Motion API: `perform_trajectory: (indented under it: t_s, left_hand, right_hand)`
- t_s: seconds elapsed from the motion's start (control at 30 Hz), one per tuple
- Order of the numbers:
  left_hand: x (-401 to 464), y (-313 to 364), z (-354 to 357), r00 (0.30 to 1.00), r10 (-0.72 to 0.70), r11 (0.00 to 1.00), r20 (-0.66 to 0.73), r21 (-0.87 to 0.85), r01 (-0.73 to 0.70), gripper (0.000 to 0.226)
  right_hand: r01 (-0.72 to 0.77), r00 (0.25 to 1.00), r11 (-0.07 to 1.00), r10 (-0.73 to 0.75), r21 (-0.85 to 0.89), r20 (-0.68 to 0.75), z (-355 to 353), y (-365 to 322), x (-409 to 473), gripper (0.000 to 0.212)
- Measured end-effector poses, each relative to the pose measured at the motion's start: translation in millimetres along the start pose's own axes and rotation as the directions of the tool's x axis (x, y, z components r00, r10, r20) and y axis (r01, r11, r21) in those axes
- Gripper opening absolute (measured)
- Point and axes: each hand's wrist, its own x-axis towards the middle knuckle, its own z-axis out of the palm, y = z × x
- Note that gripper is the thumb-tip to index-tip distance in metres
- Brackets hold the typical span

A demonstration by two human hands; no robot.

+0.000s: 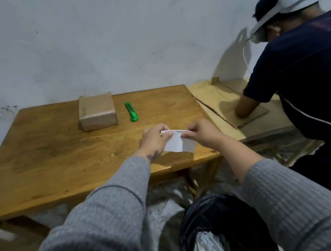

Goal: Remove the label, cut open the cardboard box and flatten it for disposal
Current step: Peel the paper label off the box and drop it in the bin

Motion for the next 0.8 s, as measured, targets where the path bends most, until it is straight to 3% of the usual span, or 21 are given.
perform_trajectory:
  t_s: [0.07, 0.17, 0.57, 0.8]
  left_hand:
    - [-14.6, 10.4, 18.7, 0.998, 0.055, 0.99, -0.024, -0.126, -0.058, 0.009]
    - [-32.7, 20.8, 38.5, 0.994, 0.072, 0.983, -0.082, -0.165, -0.085, 0.006]
    - [-66.0, 19.5, 89.5, 0.994, -0.02, 1.0, -0.106, 0.018, 0.022, 0.021]
    - [-64.7, 28.9, 120.0, 0.969, -0.226, 0.95, -0.097, -0.241, 0.198, 0.009]
  right_hand:
    - [0.028, 1.0, 0.999, -0.028, 0.042, -0.004, -4.8, 14.7, -10.2, 0.01]
    - [0.048, 0.999, 0.994, -0.048, 0.095, -0.004, -5.5, 35.0, -24.1, 0.01]
    - [0.061, 0.998, 0.998, -0.061, -0.005, -0.002, 12.7, 81.3, -48.4, 0.013]
    - [0.13, 0.965, 0.977, -0.164, -0.17, -0.203, 18.5, 90.5, -73.7, 0.013]
